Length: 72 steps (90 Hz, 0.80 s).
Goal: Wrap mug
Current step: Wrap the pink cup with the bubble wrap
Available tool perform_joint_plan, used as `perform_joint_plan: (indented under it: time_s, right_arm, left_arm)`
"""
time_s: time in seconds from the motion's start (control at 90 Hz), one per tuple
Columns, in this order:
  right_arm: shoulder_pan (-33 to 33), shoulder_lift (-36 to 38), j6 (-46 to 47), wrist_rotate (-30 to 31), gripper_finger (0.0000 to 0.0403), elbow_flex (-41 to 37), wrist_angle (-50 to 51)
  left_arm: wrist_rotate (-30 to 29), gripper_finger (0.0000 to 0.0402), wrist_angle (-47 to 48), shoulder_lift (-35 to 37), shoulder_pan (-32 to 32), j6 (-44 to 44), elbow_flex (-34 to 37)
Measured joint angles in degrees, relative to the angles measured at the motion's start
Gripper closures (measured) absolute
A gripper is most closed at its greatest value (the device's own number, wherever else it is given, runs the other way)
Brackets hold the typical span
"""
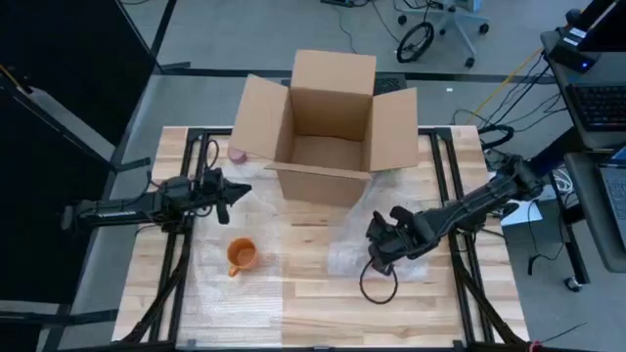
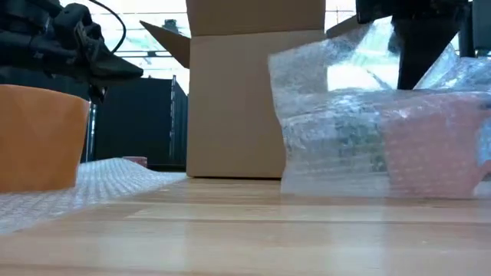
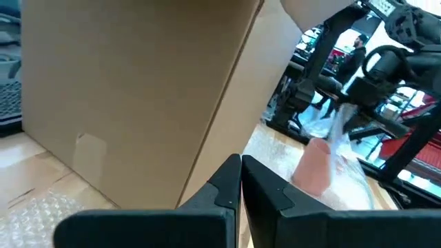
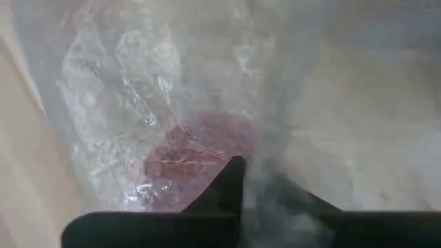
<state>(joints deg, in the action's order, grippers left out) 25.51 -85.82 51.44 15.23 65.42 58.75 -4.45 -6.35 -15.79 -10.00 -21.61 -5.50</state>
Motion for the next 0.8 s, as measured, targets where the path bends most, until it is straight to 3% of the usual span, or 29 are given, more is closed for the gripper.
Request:
perform_joint_plan:
  time_s: [0.4,0.644,0.8]
  right_arm:
    - [-0.1,0.0,3.0,-0.8,0.0403,-9.5,-7.2]
    - [-0.4,0.0,2.0,-2.1,0.0403,-10.7,-8.7]
    - [-0.4,0.0,1.3,-2.1,0.0403,-10.7,-8.6]
  left_arm:
    - [-0.1,0.0402,0.0,0.0,0.0,0.0,0.0]
    - [0.0,0.0402,-1.6,0.0,0.0,-0.5,0.0]
    - [4.9,0.0402,-6.3,-0.8,0.5,0.4,-2.9]
